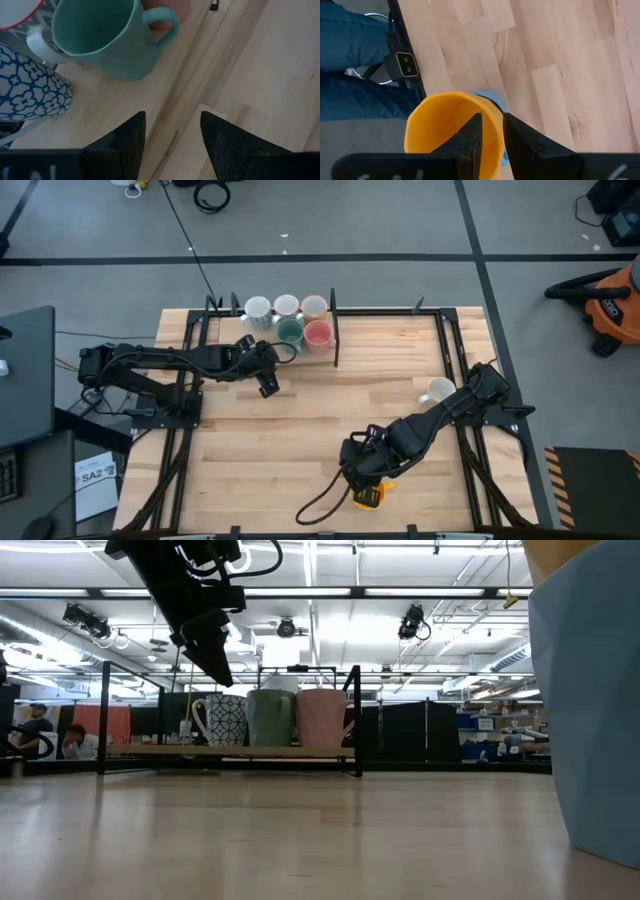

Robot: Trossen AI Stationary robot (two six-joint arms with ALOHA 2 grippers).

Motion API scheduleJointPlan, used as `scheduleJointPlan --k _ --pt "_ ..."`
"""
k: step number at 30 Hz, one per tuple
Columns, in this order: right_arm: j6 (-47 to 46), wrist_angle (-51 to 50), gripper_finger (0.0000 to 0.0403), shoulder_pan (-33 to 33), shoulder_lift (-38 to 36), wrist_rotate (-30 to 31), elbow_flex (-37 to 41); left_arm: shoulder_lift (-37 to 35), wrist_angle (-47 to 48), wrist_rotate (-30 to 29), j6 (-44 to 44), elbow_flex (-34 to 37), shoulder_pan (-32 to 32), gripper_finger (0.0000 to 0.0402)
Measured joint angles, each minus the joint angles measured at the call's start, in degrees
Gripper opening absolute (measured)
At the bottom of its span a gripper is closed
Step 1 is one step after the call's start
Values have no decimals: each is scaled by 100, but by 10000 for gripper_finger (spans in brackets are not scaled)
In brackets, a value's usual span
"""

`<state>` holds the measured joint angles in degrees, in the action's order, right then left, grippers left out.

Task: Place coffee mugs
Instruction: Put the yellow mug on the shelf

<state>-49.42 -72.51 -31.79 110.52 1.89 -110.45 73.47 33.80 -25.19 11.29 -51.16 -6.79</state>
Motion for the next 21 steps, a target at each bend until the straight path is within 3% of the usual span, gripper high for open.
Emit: scheduleJointPlan --k 21 --pt "202 -147 83 -90 0 15 6 0 0 0 -3 0 0 197"
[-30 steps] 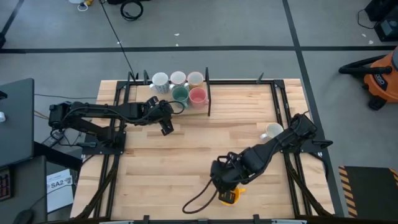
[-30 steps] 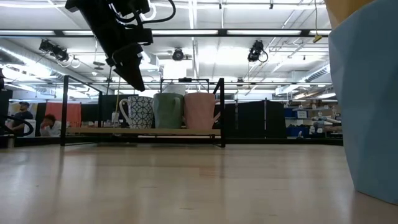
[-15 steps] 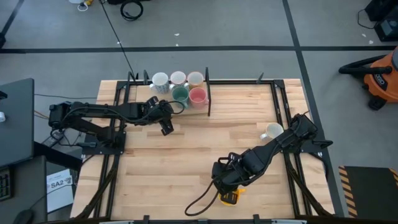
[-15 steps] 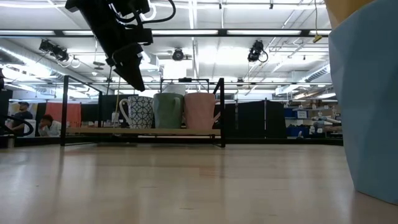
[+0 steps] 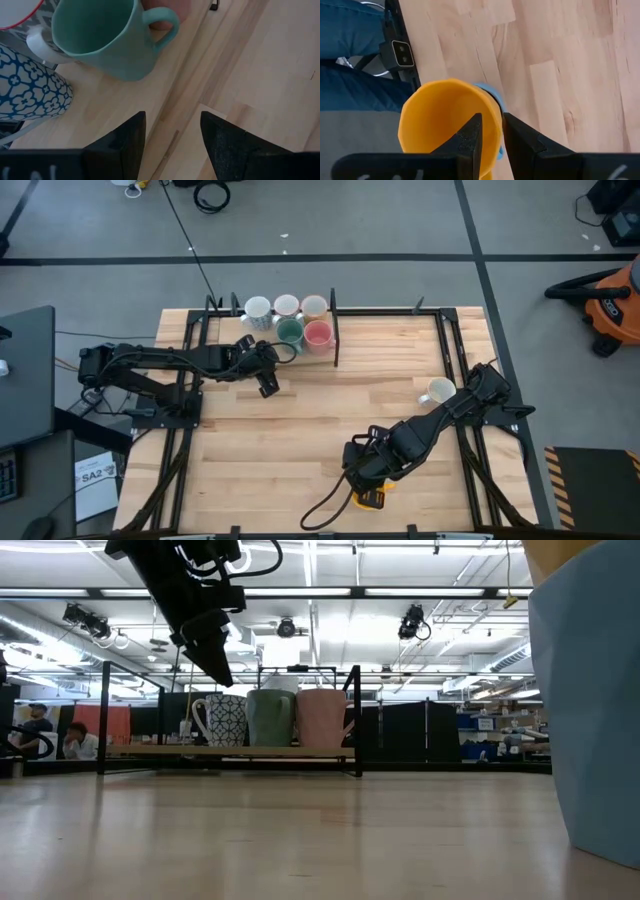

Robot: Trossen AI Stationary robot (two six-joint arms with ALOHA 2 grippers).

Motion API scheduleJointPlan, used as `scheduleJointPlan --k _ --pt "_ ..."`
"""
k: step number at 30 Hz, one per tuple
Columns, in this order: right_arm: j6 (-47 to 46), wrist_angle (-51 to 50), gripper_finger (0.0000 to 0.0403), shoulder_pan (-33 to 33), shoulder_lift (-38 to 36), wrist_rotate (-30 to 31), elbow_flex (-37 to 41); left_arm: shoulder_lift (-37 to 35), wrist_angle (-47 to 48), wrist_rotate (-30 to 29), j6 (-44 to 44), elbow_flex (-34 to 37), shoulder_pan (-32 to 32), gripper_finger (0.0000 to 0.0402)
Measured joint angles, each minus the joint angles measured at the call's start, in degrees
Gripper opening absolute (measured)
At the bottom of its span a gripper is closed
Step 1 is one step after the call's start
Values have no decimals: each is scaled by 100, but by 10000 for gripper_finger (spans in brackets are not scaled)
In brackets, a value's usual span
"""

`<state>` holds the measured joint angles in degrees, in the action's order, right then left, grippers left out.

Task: Place coffee mugs
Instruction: Put the yellow mug on the shelf

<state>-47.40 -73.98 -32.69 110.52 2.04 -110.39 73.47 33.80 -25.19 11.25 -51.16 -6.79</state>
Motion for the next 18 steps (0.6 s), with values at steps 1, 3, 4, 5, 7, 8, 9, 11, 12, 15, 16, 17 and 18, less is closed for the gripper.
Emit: scheduleJointPlan --k 1,3,4,5,7,8,9,11,12,15,16,17,18 --pt "0 23 83 2 -4 5 49 0 0 0 -1 0 0 197" --pt "0 19 83 2 -7 7 182 0 0 0 -1 0 0 197" --pt "0 27 83 2 -7 3 272 0 0 0 -1 0 0 197" --pt "0 51 83 2 -7 -16 364 0 0 0 -1 0 0 197" --pt "0 147 83 2 -7 -75 538 0 0 0 -1 0 0 197" --pt "0 221 83 2 -7 -123 618 0 0 0 -1 0 0 197" --pt "0 265 83 2 -4 -169 684 0 0 0 -1 0 0 197" --pt "-2 331 83 2 -4 -226 800 0 0 0 -1 0 0 197" --pt "0 369 83 2 -4 -270 840 0 0 0 -1 0 0 197" --pt "0 409 83 6 -4 -363 907 0 0 0 3 0 0 197" --pt "-2 410 82 7 -4 -363 907 0 0 0 1 0 0 197" --pt "-2 412 79 7 -4 -363 907 0 0 0 -1 0 0 197" --pt "-2 414 76 7 -4 -363 907 0 -2 0 1 0 0 197"
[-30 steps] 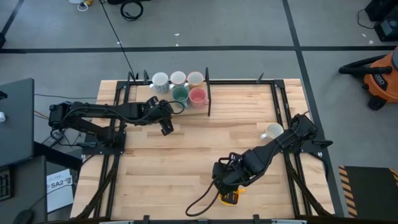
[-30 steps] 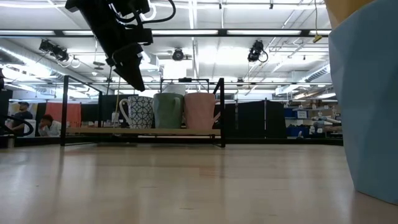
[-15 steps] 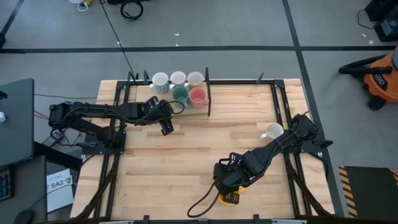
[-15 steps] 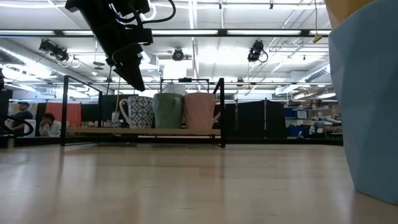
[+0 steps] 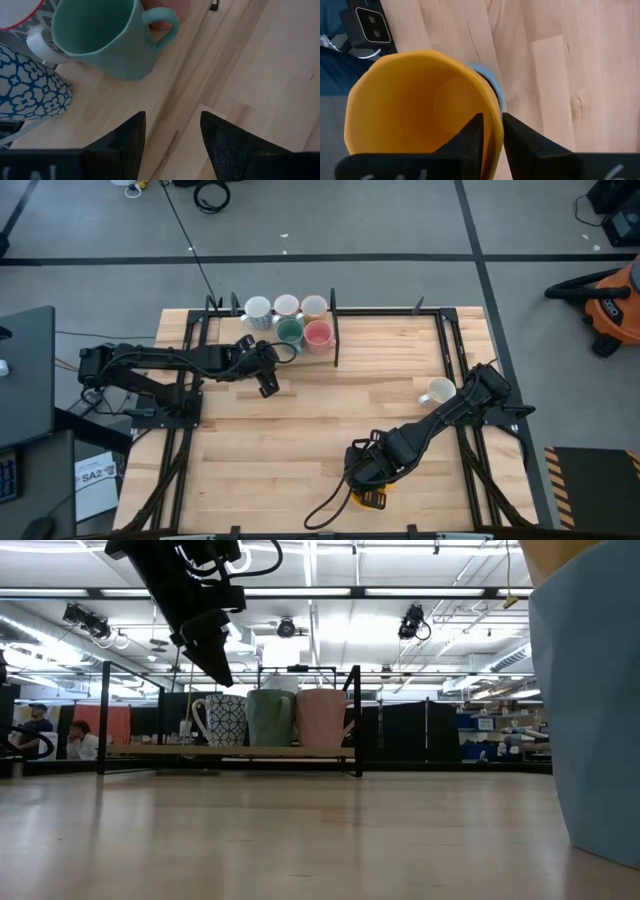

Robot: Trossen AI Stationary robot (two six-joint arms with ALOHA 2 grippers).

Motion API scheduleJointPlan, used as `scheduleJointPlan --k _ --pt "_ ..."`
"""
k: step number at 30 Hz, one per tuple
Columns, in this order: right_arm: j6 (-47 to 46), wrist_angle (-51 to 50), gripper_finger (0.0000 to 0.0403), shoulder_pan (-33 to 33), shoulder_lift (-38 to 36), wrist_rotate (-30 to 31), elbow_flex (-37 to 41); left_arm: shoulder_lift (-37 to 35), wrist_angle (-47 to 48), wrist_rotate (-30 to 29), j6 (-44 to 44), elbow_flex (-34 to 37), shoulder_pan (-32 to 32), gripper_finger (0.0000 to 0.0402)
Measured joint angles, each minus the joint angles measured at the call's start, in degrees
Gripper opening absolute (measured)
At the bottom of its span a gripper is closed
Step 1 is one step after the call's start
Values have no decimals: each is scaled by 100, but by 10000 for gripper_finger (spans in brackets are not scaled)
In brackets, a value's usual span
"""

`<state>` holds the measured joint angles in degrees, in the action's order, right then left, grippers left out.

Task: Place coffee mugs
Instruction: Put the yellow mug on the shelf

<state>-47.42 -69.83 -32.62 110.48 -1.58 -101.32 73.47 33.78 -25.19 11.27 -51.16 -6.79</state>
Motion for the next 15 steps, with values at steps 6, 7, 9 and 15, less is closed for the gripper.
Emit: scheduleJointPlan --k 6,7,9,15 --pt "6 -17 32 2 2 2 4 0 0 0 4 0 0 197" --pt "5 -15 30 2 2 2 4 0 0 0 4 0 0 197" --pt "4 -10 30 4 2 2 4 0 0 0 2 0 0 197" --pt "4 -3 34 20 2 -20 4 0 0 0 6 0 0 197"
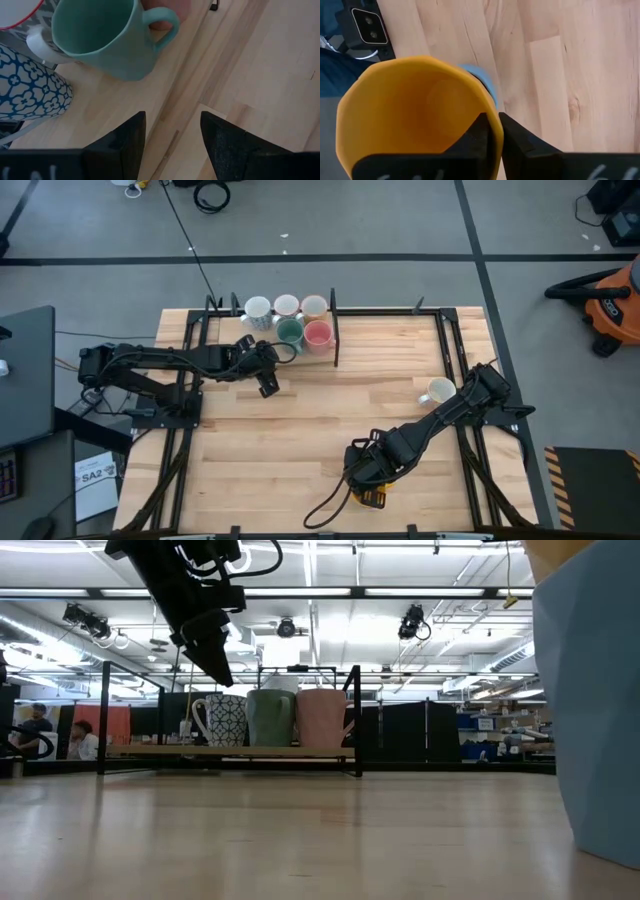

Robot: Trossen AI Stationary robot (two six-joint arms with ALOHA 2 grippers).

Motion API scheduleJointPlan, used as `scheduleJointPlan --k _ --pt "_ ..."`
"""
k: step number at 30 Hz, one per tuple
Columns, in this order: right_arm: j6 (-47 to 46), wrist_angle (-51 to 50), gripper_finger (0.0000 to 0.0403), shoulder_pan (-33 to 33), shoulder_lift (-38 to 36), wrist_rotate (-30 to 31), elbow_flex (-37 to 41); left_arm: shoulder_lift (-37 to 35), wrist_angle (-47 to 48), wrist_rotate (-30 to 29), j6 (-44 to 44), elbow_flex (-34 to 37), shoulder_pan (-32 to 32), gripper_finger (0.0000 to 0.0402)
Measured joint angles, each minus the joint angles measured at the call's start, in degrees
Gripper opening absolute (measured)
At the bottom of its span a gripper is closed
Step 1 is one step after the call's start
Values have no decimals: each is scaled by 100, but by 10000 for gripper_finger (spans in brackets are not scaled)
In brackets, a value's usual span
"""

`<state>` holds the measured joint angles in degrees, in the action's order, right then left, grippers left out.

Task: Place coffee mugs
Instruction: Put the yellow mug on the shelf

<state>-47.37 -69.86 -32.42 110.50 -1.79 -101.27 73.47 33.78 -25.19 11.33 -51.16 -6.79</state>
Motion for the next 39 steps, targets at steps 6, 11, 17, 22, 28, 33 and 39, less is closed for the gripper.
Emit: scheduleJointPlan --k 6,11,17,22,28,33,39 --pt "87 -191 34 109 -17 -133 -227 -2 -12 0 1 0 0 197" --pt "323 -584 34 257 -24 -130 -756 -2 -20 0 -2 0 2 197" --pt "671 -1100 34 533 -28 -128 -1502 -2 -17 0 -2 0 0 197" --pt "943 -1088 34 919 -44 234 -1865 -18 -5 1 -471 0 0 197" --pt "1287 -886 35 1635 -9 816 -1850 -404 392 0 -609 4 29 196" --pt "1615 -373 35 2289 4 1035 -1601 -1036 1135 -3 -594 6 164 196" --pt "1975 1122 35 2977 4 863 -952 -1843 1820 -2 -445 4 419 196"
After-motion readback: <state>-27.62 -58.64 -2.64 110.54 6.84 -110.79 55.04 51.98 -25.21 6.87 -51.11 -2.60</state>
